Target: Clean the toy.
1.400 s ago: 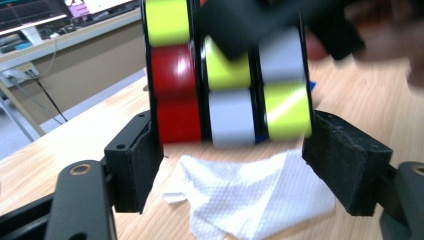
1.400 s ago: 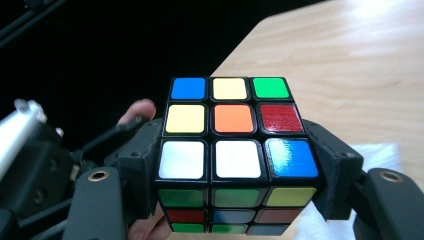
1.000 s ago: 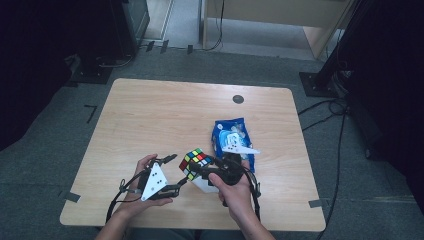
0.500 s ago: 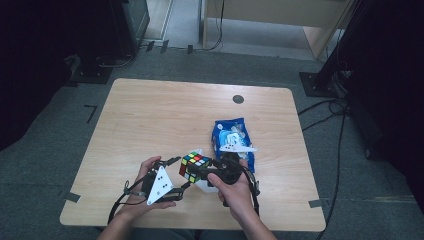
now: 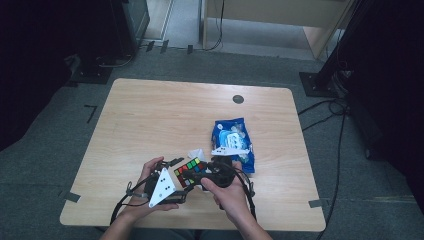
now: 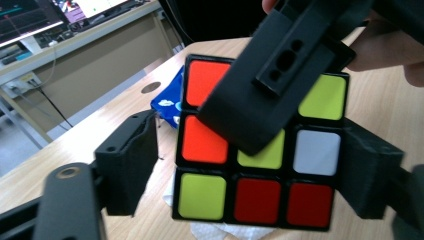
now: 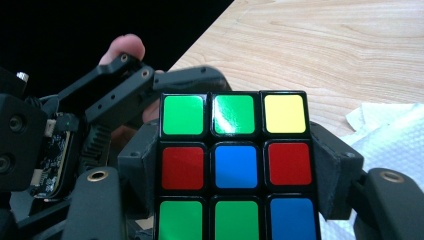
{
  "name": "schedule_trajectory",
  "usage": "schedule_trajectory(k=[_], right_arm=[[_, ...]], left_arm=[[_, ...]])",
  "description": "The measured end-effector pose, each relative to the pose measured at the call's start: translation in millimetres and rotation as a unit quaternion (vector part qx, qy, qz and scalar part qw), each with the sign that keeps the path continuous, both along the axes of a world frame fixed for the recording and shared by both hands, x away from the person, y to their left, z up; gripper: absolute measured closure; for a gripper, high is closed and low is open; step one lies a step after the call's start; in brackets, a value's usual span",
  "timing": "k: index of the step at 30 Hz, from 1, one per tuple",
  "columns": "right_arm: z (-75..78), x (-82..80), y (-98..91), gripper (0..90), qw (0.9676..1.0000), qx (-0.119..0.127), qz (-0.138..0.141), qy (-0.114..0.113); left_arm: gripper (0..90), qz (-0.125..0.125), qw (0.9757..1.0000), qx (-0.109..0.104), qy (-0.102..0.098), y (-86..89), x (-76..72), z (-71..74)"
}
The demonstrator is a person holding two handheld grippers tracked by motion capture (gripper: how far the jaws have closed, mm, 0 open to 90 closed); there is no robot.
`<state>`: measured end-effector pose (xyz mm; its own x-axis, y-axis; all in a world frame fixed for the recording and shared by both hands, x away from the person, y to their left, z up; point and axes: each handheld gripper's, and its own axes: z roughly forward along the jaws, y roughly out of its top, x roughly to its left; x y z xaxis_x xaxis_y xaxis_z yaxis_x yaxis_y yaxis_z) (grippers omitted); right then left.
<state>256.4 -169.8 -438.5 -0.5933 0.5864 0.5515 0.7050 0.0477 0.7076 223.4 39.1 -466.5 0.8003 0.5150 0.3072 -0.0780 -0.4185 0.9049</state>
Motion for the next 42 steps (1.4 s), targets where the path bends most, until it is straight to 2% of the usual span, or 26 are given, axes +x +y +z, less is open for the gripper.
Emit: schedule_trajectory(k=[9, 13, 22, 25, 29, 30, 31, 32, 33, 34, 35, 36, 37, 38, 40, 41, 42], right_arm=[[-0.1, -1.8, 1.0, 34.4, 0.9999, -0.005, -0.009, -0.008], [1.0, -2.9, 1.4, 34.4, 0.9999, 0.0, -0.01, -0.009], [0.7, -2.1, 1.0, 33.6, 0.9999, 0.003, -0.004, -0.014], [1.7, -1.6, 0.4, 32.2, 0.9997, 0.002, 0.003, -0.025], [4.4, -1.3, -2.8, 31.9, 0.9994, 0.011, 0.003, -0.033], [7.8, -0.8, -7.3, 30.9, 0.9989, 0.022, 0.001, -0.042], [9.6, -0.3, -9.8, 30.8, 0.9984, 0.028, 0.0, -0.048], [11.7, -0.2, -12.2, 30.8, 0.9979, 0.031, -0.006, -0.056], [11.7, -0.2, -12.2, 30.8, 0.9979, 0.031, -0.006, -0.056], [14.2, 0.1, -17.1, 30.8, 0.9969, 0.035, -0.018, -0.068], [14.4, 0.6, -19.2, 30.9, 0.9967, 0.038, -0.023, -0.068], [13.6, 1.4, -20.3, 31.0, 0.9964, 0.035, -0.028, -0.072], [13.6, 1.4, -20.3, 31.0, 0.9964, 0.035, -0.028, -0.072], [10.7, 2.5, -20.7, 31.7, 0.9961, 0.016, -0.034, -0.08], [5.6, 3.3, -18.8, 32.6, 0.9942, -0.016, -0.043, -0.097], [5.6, 3.3, -18.8, 32.6, 0.9942, -0.016, -0.043, -0.097], [-1.8, 4.7, -15.8, 34.0, 0.9917, -0.047, -0.045, -0.111]], left_arm=[[25.4, -0.001, 1.0, 0.0, 0.006, -0.4, 1.5, -3.0], [30.7, -0.004, 1.0, 0.004, -0.001, -1.1, 0.2, -3.6], [33.5, 0.0, 0.9997, 0.02, -0.014, -2.4, -1.9, -1.4], [33.9, 0.001, 0.9998, 0.018, -0.011, -0.7, -1.0, -0.5], [34.0, 0.014, 0.9999, 0.008, -0.002, 8.0, 4.9, 0.7], [34.0, 0.025, 0.9997, 0.002, 0.003, 15.3, 9.0, 1.5], [34.0, 0.025, 0.9997, 0.002, 0.003, 15.3, 9.0, 1.5], [34.0, 0.036, 0.9993, -0.01, 0.01, 23.5, 13.7, 2.6], [34.0, 0.036, 0.9993, -0.01, 0.01, 23.5, 13.7, 2.6], [34.0, 0.048, 0.9986, -0.018, 0.016, 31.8, 18.2, 3.9], [34.0, 0.048, 0.9986, -0.018, 0.016, 31.8, 18.2, 3.9], [34.0, 0.057, 0.9978, -0.028, 0.021, 39.2, 21.9, 4.9], [34.1, 0.057, 0.9978, -0.028, 0.021, 39.2, 21.9, 4.9], [34.1, 0.062, 0.9969, -0.04, 0.026, 45.4, 24.3, 6.8], [34.0, 0.066, 0.9961, -0.05, 0.029, 49.4, 25.3, 8.9], [34.1, 0.066, 0.9961, -0.05, 0.029, 49.4, 25.3, 8.9], [34.0, 0.066, 0.9957, -0.058, 0.029, 52.1, 26.0, 10.4]])
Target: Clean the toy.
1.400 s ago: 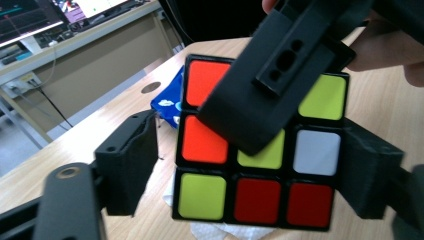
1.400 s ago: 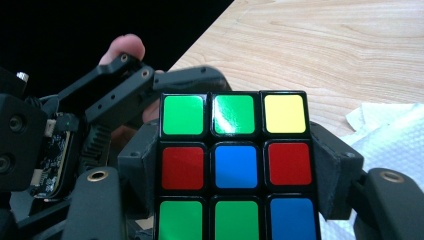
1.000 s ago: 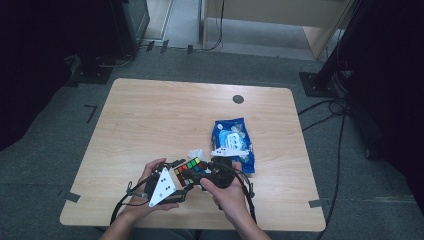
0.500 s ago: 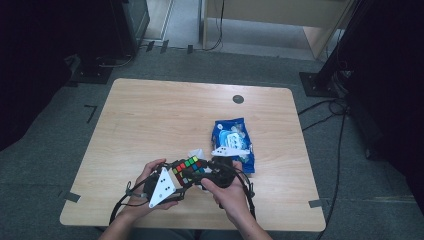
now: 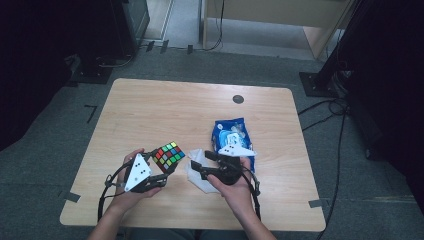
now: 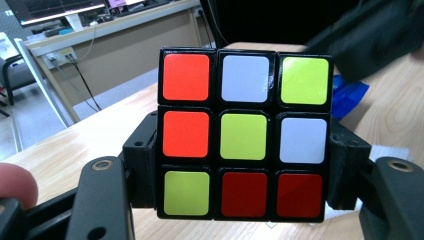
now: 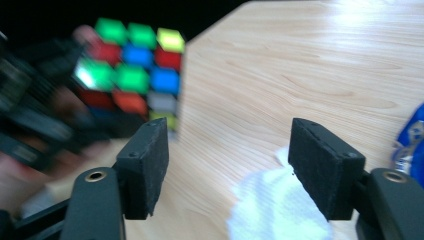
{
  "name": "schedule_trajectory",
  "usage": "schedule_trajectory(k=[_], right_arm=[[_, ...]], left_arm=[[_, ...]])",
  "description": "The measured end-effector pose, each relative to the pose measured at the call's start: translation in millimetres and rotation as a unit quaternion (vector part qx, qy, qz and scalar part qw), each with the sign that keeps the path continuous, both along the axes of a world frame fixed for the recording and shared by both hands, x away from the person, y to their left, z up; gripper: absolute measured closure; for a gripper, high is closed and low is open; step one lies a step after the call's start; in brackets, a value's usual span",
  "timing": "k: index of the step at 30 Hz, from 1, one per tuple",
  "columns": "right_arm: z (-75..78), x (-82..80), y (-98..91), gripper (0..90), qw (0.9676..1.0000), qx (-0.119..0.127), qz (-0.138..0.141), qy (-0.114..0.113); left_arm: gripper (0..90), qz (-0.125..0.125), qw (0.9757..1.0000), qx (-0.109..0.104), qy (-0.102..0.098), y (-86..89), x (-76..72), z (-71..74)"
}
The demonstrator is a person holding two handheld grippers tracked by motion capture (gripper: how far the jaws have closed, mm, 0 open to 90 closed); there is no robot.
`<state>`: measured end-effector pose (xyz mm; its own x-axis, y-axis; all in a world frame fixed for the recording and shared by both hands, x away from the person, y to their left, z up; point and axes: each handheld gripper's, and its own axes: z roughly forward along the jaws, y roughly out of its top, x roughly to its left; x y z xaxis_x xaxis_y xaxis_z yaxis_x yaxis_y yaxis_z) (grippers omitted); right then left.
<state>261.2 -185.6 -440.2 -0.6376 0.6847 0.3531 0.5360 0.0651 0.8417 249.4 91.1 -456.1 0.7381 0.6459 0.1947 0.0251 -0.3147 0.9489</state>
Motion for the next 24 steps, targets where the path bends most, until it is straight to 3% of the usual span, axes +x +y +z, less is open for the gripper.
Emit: schedule_trajectory(k=[3, 7, 13, 18, 21, 24], right_arm=[[-12.5, 1.8, 5.8, 35.6, 0.9983, -0.054, -0.006, -0.024], [-27.0, 3.6, 11.3, 37.9, 0.9949, -0.094, -0.008, -0.034], [-61.2, 8.9, 17.1, 44.7, 0.9876, -0.156, -0.004, -0.013], [-78.0, 13.2, 16.2, 49.7, 0.984, -0.178, 0.001, 0.004], [-80.7, 12.9, 13.9, 54.0, 0.9838, -0.179, -0.001, -0.003], [-81.4, 11.6, 14.7, 57.4, 0.9811, -0.193, -0.003, -0.016]], left_arm=[[34.1, 0.001, 1.0, -0.007, 0.003, 1.4, 0.0, 0.9], [34.1, 0.0, 0.9999, -0.015, 0.004, 3.1, 0.4, 2.3], [34.0, -0.001, 0.9996, -0.029, 0.008, 5.4, 0.8, 4.0], [34.0, -0.002, 0.9995, -0.03, 0.008, 6.1, 0.5, 4.8], [34.0, -0.003, 0.9995, -0.03, 0.007, 5.5, 0.2, 4.9], [34.0, -0.005, 0.9996, -0.028, 0.009, 4.8, 0.1, 4.4]])
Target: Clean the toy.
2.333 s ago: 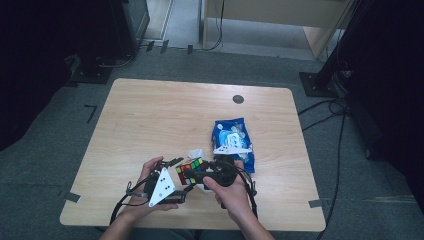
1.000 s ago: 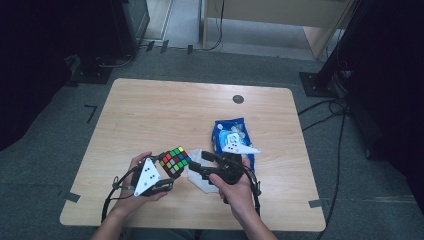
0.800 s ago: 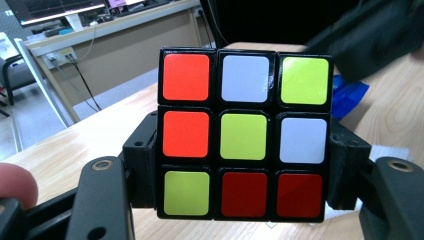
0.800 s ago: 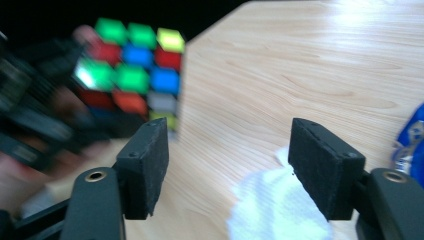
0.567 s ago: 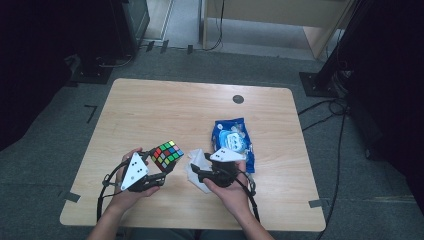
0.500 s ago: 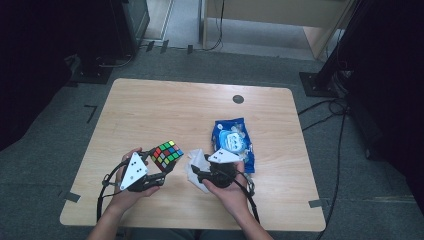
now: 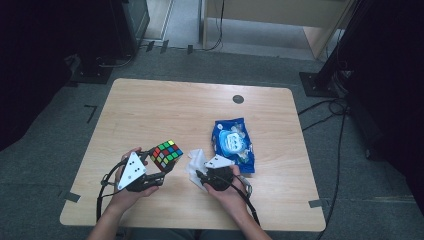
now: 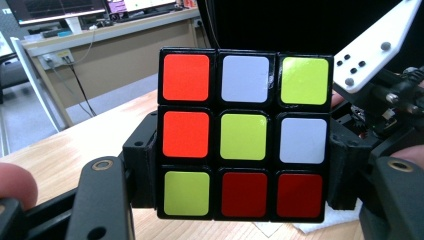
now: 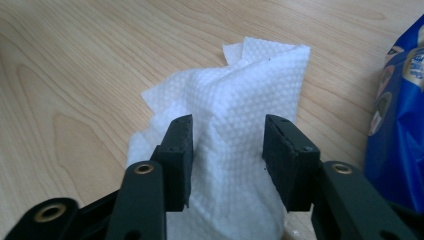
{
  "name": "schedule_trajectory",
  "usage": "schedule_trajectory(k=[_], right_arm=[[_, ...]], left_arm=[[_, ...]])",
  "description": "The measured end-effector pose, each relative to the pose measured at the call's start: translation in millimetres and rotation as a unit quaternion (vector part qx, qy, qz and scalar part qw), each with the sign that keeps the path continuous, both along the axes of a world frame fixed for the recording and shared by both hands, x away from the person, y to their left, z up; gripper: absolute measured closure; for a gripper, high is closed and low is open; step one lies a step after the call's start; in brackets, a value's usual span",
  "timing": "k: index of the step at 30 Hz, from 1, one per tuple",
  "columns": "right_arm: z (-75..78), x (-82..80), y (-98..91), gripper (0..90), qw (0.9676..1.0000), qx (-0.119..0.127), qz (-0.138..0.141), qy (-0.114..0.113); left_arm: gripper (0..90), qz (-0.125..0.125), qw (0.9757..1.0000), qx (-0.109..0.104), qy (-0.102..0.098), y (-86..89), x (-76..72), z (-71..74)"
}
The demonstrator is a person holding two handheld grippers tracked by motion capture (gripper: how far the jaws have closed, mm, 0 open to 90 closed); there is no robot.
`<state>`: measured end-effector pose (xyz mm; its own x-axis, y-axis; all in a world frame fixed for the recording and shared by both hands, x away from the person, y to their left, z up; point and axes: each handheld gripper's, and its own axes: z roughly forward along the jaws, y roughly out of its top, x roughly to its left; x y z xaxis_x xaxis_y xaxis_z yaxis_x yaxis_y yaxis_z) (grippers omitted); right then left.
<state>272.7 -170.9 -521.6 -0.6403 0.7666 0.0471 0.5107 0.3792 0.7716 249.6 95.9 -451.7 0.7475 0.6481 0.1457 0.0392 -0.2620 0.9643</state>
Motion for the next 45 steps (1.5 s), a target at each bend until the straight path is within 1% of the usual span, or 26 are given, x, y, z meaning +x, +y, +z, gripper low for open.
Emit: schedule_trajectory(k=[1, 4, 5, 6, 7, 8, 10, 13, 14, 15, 20, 23, 24, 25, 26, 27, 28, 29, 30, 31, 32, 35, 36, 39, 43, 45], right_arm=[[-0.1, -1.0, 1.2, 57.9, 1.0, -0.007, 0.0, -0.005], [0.0, -2.5, 2.6, 67.5, 0.9999, -0.008, -0.005, -0.007], [0.0, -2.5, 2.6, 67.5, 0.9999, -0.008, -0.005, -0.007], [0.1, -2.1, 0.9, 78.9, 0.9999, -0.009, -0.01, -0.008], [0.1, -2.1, 0.9, 78.9, 0.9999, -0.009, -0.01, -0.008], [0.5, -2.4, -3.1, 88.7, 0.9998, -0.007, -0.02, -0.004], [0.5, -2.6, -6.9, 89.7, 0.9996, 0.005, -0.027, 0.001], [4.6, -4.9, -9.7, 89.9, 0.9994, 0.014, -0.03, -0.014], [14.4, -7.4, -12.2, 89.9, 0.9985, 0.034, -0.029, -0.032], [21.1, -9.4, -13.0, 89.9, 0.9977, 0.042, -0.03, -0.044], [59.3, -21.7, -18.1, 90.0, 0.991, 0.087, -0.031, -0.097], [80.7, -29.6, -21.6, 90.0, 0.9857, 0.115, -0.03, -0.12], [80.7, -29.6, -21.6, 90.0, 0.9857, 0.115, -0.03, -0.12], [86.9, -32.3, -22.4, 89.9, 0.984, 0.122, -0.027, -0.127], [98.0, -38.5, -22.3, 89.9, 0.9807, 0.137, -0.021, -0.138], [98.0, -38.5, -22.3, 89.9, 0.9807, 0.137, -0.021, -0.138], [106.8, -44.1, -20.9, 90.0, 0.9777, 0.148, -0.008, -0.148], [106.8, -44.1, -20.9, 90.0, 0.9777, 0.148, -0.008, -0.148], [113.9, -50.2, -17.5, 90.0, 0.9753, 0.159, 0.003, -0.153], [113.9, -50.2, -17.5, 90.0, 0.9753, 0.159, 0.003, -0.153], [118.6, -54.9, -13.7, 89.9, 0.9727, 0.172, 0.019, -0.155], [120.7, -58.9, -9.1, 90.0, 0.9709, 0.181, 0.031, -0.154], [119.9, -61.3, -3.7, 89.9, 0.9704, 0.185, 0.043, -0.149], [114.5, -61.7, 3.4, 89.9, 0.9721, 0.179, 0.052, -0.143], [105.4, -58.4, 6.6, 89.8, 0.9749, 0.173, 0.048, -0.133], [103.1, -57.7, 6.7, 89.8, 0.975, 0.172, 0.045, -0.134]], left_arm=[[34.0, -0.001, 1.0, -0.001, 0.001, -0.6, -0.1, -0.3], [34.0, -0.004, 1.0, 0.001, 0.002, -2.9, -0.6, -1.0], [34.0, -0.004, 1.0, 0.001, 0.002, -2.9, -0.6, -1.0], [34.1, -0.006, 1.0, 0.001, 0.003, -3.9, -0.9, -1.5], [34.0, -0.006, 1.0, 0.001, 0.003, -3.9, -0.9, -1.5], [34.0, -0.006, 1.0, 0.003, 0.005, -5.0, -1.1, -2.0], [34.0, -0.008, 0.9999, 0.006, 0.005, -6.3, -1.5, -2.6], [34.0, -0.008, 0.9999, 0.005, 0.007, -7.4, -1.6, -3.3], [34.0, -0.009, 0.9999, 0.008, 0.008, -7.8, -1.0, -4.1], [34.0, -0.01, 0.9999, 0.006, 0.01, -8.4, -0.8, -4.9], [34.1, -0.016, 0.9997, 0.013, 0.015, -12.9, -1.0, -8.9], [34.0, -0.024, 0.9993, 0.02, 0.018, -18.9, -2.5, -11.6], [34.0, -0.024, 0.9993, 0.02, 0.018, -18.9, -2.5, -11.6], [34.0, -0.028, 0.9992, 0.023, 0.019, -21.2, -3.1, -12.5], [34.0, -0.033, 0.9989, 0.025, 0.02, -26.8, -5.0, -14.8], [34.0, -0.033, 0.9989, 0.025, 0.02, -26.8, -5.0, -14.8], [34.0, -0.04, 0.9985, 0.032, 0.02, -31.9, -6.7, -17.3], [34.0, -0.04, 0.9985, 0.032, 0.02, -31.9, -6.7, -17.3], [34.0, -0.046, 0.998, 0.037, 0.022, -36.8, -8.7, -19.1], [34.0, -0.046, 0.998, 0.037, 0.022, -36.8, -8.7, -19.1], [34.0, -0.052, 0.9976, 0.039, 0.022, -41.0, -10.8, -19.7], [34.1, -0.058, 0.9973, 0.04, 0.02, -44.3, -12.9, -19.2], [34.0, -0.062, 0.9972, 0.037, 0.019, -46.7, -14.9, -18.3], [34.0, -0.067, 0.9969, 0.038, 0.014, -49.0, -17.3, -16.8], [34.0, -0.067, 0.9972, 0.033, 0.008, -48.9, -19.5, -13.2], [34.1, -0.066, 0.9972, 0.036, 0.008, -48.7, -19.6, -12.5]])
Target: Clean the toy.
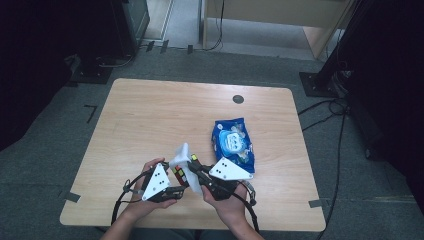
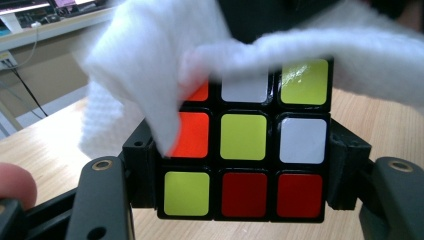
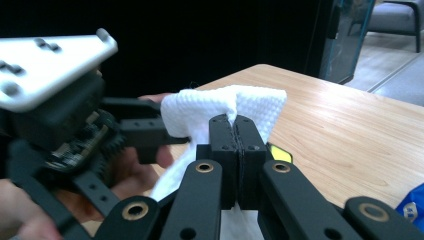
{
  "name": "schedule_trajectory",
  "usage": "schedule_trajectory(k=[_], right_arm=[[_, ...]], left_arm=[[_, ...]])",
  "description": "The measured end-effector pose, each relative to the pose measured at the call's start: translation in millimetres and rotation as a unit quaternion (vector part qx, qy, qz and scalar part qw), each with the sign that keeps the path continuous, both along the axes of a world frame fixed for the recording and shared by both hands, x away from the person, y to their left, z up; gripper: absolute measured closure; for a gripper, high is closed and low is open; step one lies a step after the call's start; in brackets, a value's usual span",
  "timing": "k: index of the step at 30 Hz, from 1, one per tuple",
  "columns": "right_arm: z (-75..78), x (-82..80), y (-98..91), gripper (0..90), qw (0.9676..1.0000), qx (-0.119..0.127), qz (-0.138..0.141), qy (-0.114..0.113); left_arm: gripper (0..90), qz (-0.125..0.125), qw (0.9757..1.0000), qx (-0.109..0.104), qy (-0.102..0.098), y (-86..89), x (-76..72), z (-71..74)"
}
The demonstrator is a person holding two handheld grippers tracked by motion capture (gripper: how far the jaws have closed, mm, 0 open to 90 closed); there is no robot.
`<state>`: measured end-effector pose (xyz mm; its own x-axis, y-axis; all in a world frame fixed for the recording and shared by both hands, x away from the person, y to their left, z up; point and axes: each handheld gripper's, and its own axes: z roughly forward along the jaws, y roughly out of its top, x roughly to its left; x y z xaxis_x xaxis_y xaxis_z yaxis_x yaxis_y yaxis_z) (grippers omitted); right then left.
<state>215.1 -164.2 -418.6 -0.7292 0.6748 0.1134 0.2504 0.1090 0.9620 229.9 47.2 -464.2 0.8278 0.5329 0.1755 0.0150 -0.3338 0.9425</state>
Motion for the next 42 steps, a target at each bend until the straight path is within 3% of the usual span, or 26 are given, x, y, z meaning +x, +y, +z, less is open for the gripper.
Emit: schedule_trajectory(k=[8, 10, 13, 15, 18, 19, 22, 24, 27, 28, 29, 34, 38, 40, 42], right_arm=[[-11.0, 10.7, -9.4, 89.7, 0.9995, -0.009, -0.031, 0.005], [-18.8, 18.0, -15.6, 89.7, 0.9984, -0.019, -0.05, 0.018], [-29.3, 27.0, -21.1, 89.7, 0.9966, -0.032, -0.062, 0.043], [-34.1, 30.2, -23.6, 89.7, 0.9958, -0.03, -0.068, 0.054], [-31.9, 30.2, -25.9, 89.7, 0.996, -0.024, -0.069, 0.052], [-23.2, 26.5, -26.7, 89.7, 0.9972, -0.013, -0.063, 0.036], [-11.2, 20.6, -26.1, 89.6, 0.9983, -0.001, -0.055, 0.019], [7.5, 8.1, -22.9, 89.6, 0.9991, 0.024, -0.035, -0.005], [20.0, -3.2, -16.0, 89.6, 0.9988, 0.043, -0.003, -0.024], [20.0, -3.2, -16.0, 89.6, 0.9988, 0.043, -0.003, -0.024], [21.4, -7.3, -9.5, 89.5, 0.9986, 0.042, 0.018, -0.026], [9.9, -4.8, -1.8, 89.5, 0.9993, 0.025, 0.023, -0.013], [-0.4, 0.7, -4.6, 89.4, 0.9995, 0.029, 0.008, -0.003], [-3.8, 5.0, -8.6, 89.4, 0.9996, 0.028, -0.007, 0.001], [-6.7, 8.0, -11.4, 89.4, 0.9996, 0.024, -0.017, 0.001]], left_arm=[[34.1, 0.002, 1.0, -0.006, -0.004, 2.9, -0.8, 3.3], [34.2, 0.002, 1.0, -0.006, -0.006, 4.0, -0.8, 4.7], [34.2, 0.0, 0.9996, -0.027, -0.006, 8.0, 0.1, 8.5], [34.2, 0.003, 0.9997, -0.024, -0.006, 9.9, 1.2, 8.6], [34.2, 0.006, 0.9997, -0.022, -0.003, 11.5, 2.8, 6.8], [34.2, 0.008, 0.9998, -0.017, 0.0, 12.0, 4.3, 5.1], [34.2, 0.007, 0.9999, -0.015, 0.003, 10.9, 4.8, 3.5], [34.1, 0.002, 1.0, -0.004, 0.005, 6.2, 3.9, 0.0], [34.2, -0.006, 0.9999, 0.012, 0.003, -0.9, 1.1, -3.2], [34.2, -0.006, 0.9999, 0.012, 0.003, -0.9, 1.1, -3.2], [34.1, -0.012, 0.9998, 0.016, -0.001, -4.8, -1.3, -3.0], [34.2, -0.017, 0.9998, 0.012, -0.007, -6.3, -4.8, 0.6], [34.2, -0.015, 0.9998, 0.0, -0.008, -2.4, -4.5, 4.5], [34.2, -0.014, 0.9998, -0.017, -0.002, 1.1, -3.7, 7.9], [34.2, -0.012, 0.9998, -0.016, -0.005, 2.1, -3.7, 8.8]])
